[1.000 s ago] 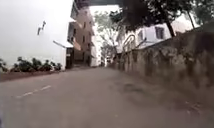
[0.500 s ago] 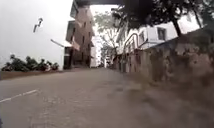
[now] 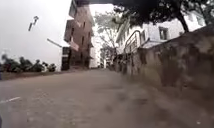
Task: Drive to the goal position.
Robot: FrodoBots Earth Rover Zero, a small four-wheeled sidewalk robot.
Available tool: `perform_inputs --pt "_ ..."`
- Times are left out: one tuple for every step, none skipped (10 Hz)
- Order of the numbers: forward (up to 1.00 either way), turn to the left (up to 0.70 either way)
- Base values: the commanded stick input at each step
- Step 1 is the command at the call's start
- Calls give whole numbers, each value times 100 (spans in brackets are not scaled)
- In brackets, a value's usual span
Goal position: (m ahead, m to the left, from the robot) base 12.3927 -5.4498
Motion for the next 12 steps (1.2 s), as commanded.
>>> perform_inputs --pt "100 0" --pt "100 0" --pt "100 0" --pt "100 0" --pt "100 0" --pt "100 0" --pt "100 0" --pt "100 0" --pt "100 0" --pt "100 0" --pt "100 0" --pt "100 0"
